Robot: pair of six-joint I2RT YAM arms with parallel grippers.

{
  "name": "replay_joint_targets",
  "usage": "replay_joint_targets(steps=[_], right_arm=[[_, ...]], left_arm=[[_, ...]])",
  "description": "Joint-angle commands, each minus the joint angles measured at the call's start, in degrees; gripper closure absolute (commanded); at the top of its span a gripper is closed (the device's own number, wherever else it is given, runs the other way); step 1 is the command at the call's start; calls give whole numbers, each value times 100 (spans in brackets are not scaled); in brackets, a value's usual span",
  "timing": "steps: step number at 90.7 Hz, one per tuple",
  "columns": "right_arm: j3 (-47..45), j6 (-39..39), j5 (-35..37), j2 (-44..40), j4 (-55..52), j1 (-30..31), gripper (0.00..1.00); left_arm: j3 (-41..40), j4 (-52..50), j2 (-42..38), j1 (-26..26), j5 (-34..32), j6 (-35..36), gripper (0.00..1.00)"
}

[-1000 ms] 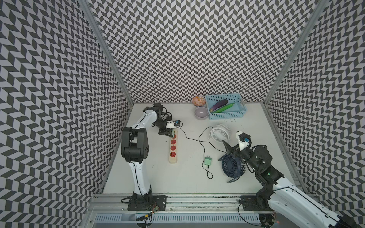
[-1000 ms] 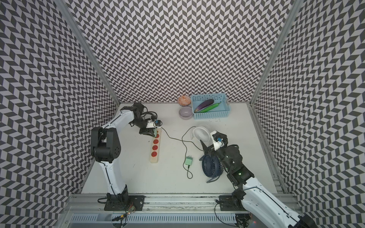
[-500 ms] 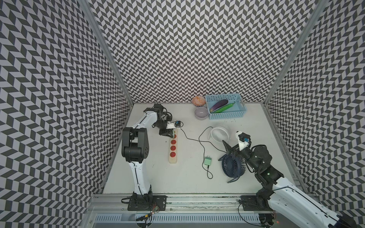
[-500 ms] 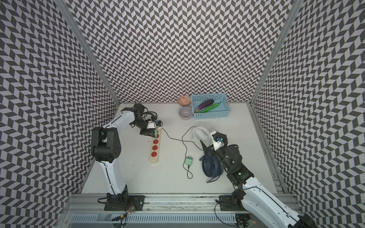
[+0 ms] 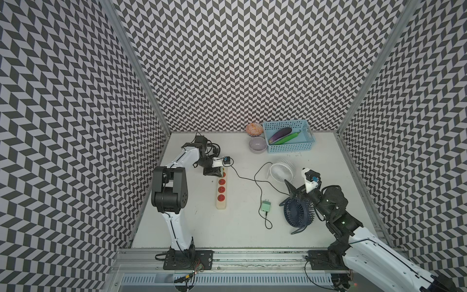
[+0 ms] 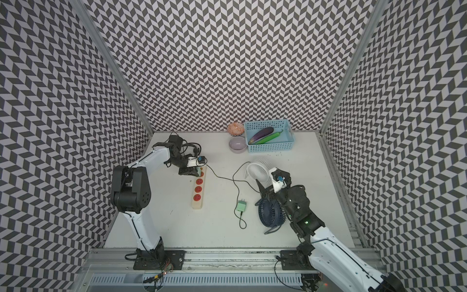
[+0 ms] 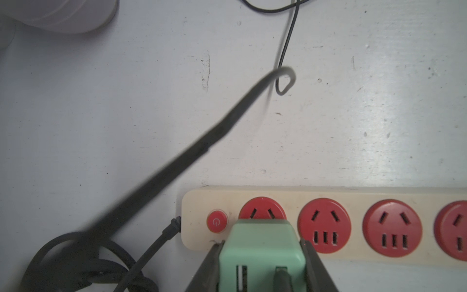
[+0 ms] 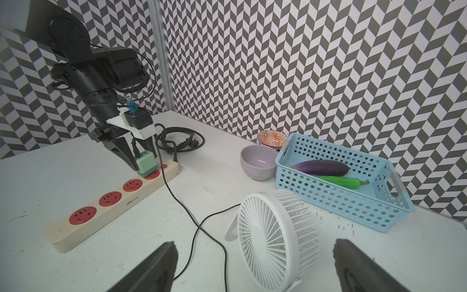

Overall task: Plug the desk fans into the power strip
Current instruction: Insert the plug into the socket.

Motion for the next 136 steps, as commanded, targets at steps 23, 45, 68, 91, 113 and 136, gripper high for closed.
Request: replay_joint_targets(steps=[23, 45, 68, 91, 113, 136], right_arm=[[-70, 40, -32, 30, 297, -21, 0], [-69, 50, -65, 27, 326, -18, 0], [-71, 50, -46, 20, 298, -19, 0], [-63, 33, -38, 16, 332, -16, 0], [-88, 36, -32, -89, 306, -16, 0], [-79, 32, -33, -87, 297, -17, 0]], left_arm=[[175, -118, 931, -111, -453, -284, 100], [-629, 259, 418, -312, -536, -336, 100], [-435, 191, 628, -120, -676, -281, 100], [-524, 225, 636, 73, -712, -247, 100], [-1090, 574, 209, -232, -757, -296, 100], [-551, 427, 564, -349, -806, -441, 100]])
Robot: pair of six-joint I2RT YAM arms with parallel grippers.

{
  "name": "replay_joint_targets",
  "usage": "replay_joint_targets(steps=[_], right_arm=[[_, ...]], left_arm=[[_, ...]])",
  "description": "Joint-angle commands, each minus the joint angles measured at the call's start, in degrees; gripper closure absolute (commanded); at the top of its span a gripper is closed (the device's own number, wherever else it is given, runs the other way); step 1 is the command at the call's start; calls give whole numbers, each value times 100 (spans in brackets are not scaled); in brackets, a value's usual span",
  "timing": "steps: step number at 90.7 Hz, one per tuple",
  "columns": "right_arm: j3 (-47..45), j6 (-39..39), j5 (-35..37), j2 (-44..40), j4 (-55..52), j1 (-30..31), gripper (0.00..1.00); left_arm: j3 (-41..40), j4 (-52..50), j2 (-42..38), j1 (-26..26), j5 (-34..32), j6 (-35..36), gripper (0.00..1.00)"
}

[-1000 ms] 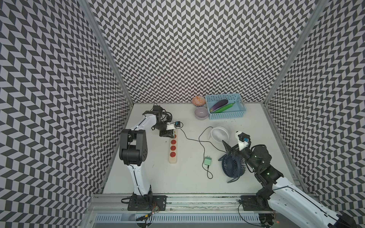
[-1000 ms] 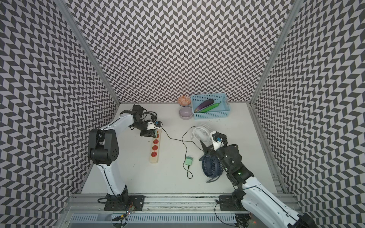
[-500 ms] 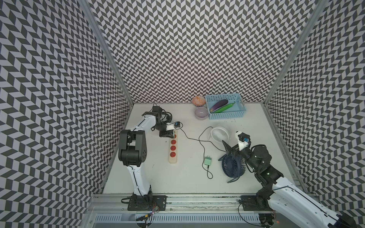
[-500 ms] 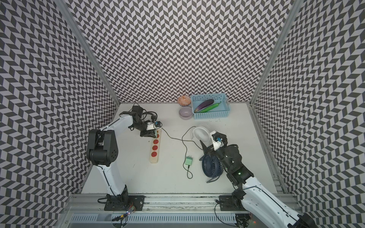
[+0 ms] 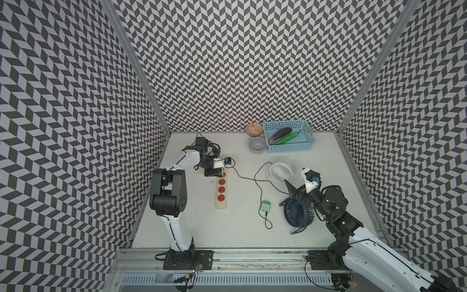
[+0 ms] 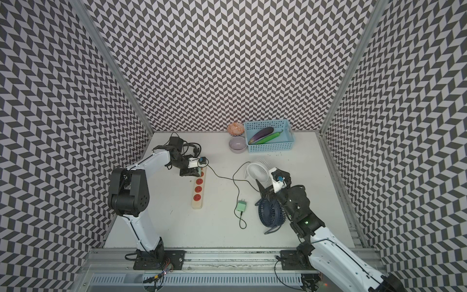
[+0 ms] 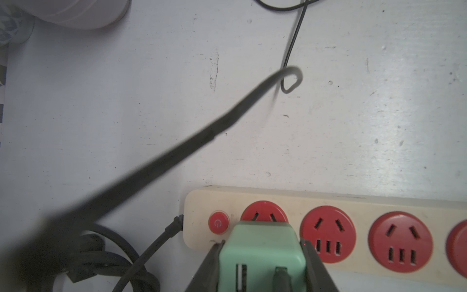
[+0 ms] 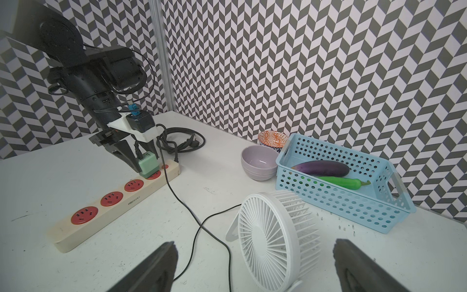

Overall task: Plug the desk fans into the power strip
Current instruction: Insert the plug into the socket.

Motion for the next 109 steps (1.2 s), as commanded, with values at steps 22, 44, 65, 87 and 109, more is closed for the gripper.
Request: replay_joint_targets(steps=[22, 44, 65, 87, 109], right_arm=[[-74, 32, -11, -105, 345, -19, 0], [-94, 40, -20, -223, 318, -16, 0], [-103, 49, -86, -258, 352, -16, 0], [-107, 53, -84, -293, 335, -16, 0], [-107, 61, -101, -287, 339, -16, 0]], left_arm=[[53, -91, 729, -205, -553, -166, 94], [48, -133, 171, -198, -202, -227, 74], [60, -54, -383, -221, 47, -199, 51], [55, -20, -849, -221, 247, -222, 7], [-198, 82, -1425, -221, 441, -458, 0]])
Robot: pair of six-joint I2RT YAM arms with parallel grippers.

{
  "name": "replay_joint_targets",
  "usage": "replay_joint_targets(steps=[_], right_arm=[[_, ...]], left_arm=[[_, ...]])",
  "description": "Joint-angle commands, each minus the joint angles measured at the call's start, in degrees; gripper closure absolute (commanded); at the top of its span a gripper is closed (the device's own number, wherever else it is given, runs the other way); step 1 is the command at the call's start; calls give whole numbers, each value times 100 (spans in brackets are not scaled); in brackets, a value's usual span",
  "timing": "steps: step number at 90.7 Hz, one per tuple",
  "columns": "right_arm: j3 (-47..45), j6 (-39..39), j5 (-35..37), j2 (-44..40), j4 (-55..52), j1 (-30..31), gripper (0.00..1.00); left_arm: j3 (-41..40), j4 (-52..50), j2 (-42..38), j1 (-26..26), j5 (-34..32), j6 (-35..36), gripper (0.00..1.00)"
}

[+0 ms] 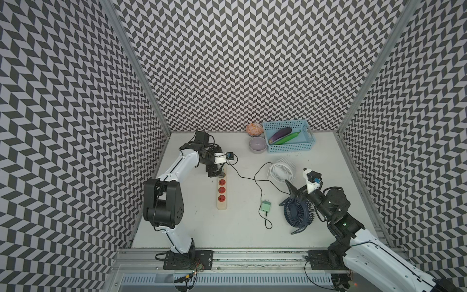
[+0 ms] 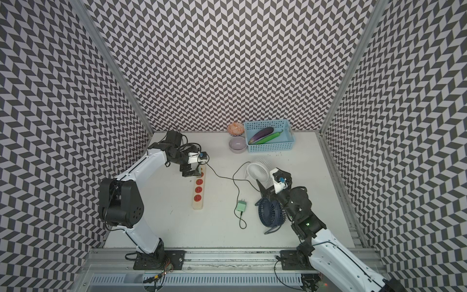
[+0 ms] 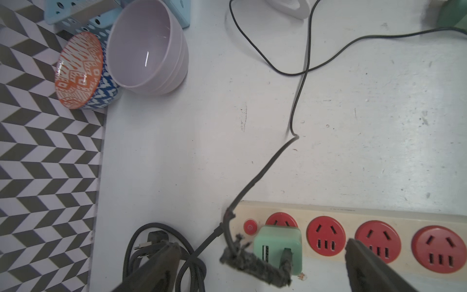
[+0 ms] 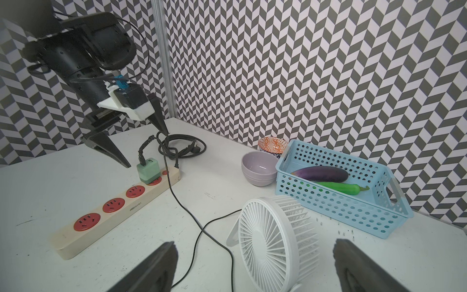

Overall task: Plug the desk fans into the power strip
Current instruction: Insert the plug into the socket.

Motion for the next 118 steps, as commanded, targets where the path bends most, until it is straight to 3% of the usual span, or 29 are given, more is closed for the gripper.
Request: replay_joint_targets(steps=[1, 43, 68, 82, 92, 104, 118], right_arm=[[-44, 62, -77, -89, 293, -16, 0], [4, 172, -102, -148, 280, 25, 0], [32, 214, -76, -251, 196, 110, 0], [123, 214, -99, -200, 69, 140, 0], [339, 217, -179, -56, -178, 149, 0], [971, 321, -324, 319, -891, 156, 0], [1425, 1348, -105, 673, -1512, 224, 0]], left_arm=[[-207, 94, -370, -6, 270, -196, 0], [-1228, 1025, -2219, -10, 729, -1678, 0], [-1800, 2131, -3126, -51, 603, -3510, 0], [-1850, 2364, -3362, -53, 387, -5025, 0], [-2371, 2825, -3861, -54, 371, -5959, 0], [-2901, 3189, -4364, 62, 410, -6491, 0], [-3340, 3504, -4818, 408, 407, -6818, 0]])
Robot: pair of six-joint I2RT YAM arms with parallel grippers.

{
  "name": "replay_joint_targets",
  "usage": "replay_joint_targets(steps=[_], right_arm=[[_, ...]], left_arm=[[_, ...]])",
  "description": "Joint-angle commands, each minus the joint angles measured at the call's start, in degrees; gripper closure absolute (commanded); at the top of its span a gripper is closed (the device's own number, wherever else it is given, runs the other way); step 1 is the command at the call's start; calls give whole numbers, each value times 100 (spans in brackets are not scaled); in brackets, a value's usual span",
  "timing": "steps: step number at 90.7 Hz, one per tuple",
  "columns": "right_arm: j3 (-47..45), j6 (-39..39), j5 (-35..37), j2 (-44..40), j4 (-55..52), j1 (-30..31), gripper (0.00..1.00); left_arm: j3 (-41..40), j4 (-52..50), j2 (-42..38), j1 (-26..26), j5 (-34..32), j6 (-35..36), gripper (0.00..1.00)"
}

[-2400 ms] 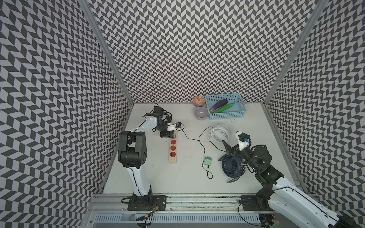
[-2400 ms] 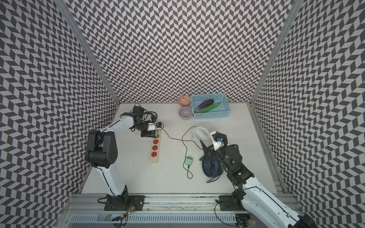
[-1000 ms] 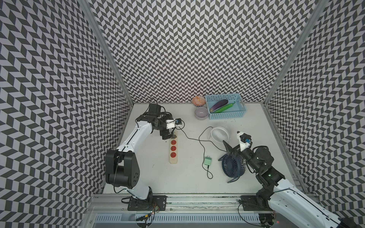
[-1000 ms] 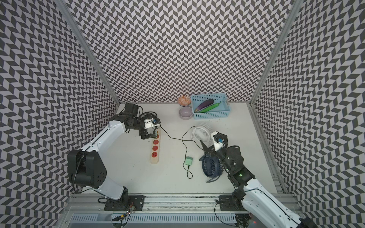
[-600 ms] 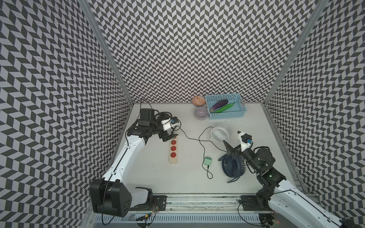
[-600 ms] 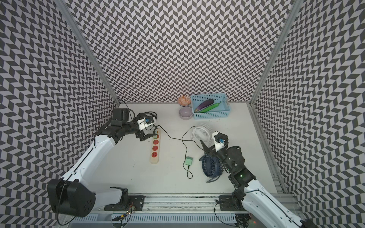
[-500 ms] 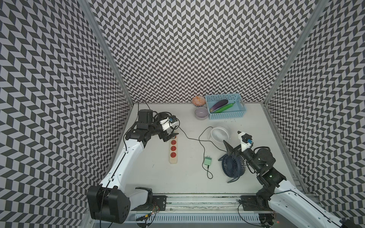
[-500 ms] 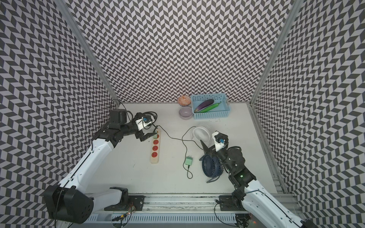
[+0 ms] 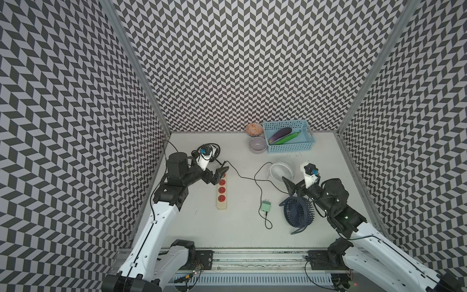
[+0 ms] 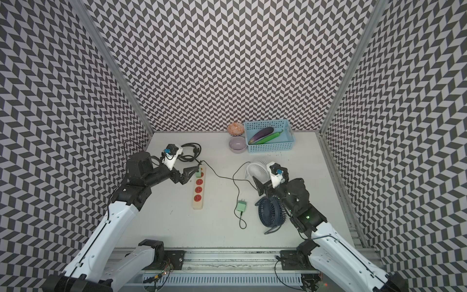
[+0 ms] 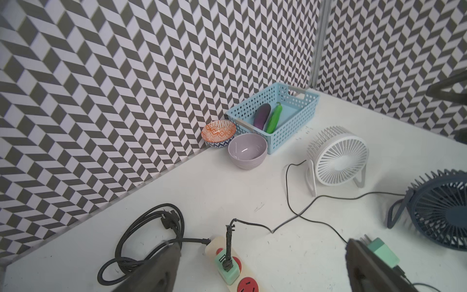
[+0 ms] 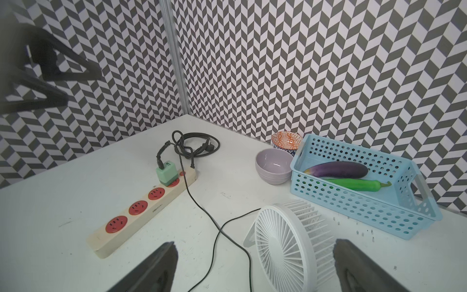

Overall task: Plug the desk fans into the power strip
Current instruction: Insert the plug into the socket, then pick up the plug from the center of the board.

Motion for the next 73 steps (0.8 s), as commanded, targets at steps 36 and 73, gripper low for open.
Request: replay_joint_targets(steps=[36, 73], right_arm=[[1095, 2447, 894, 1171, -1444, 1418, 0], [1900, 3082, 867, 2495, -2856, 2078, 0]], left_arm=[[-1248, 1426, -895, 771, 195, -1351, 0], [-1826, 1910, -1036, 832, -324, -1518, 0]])
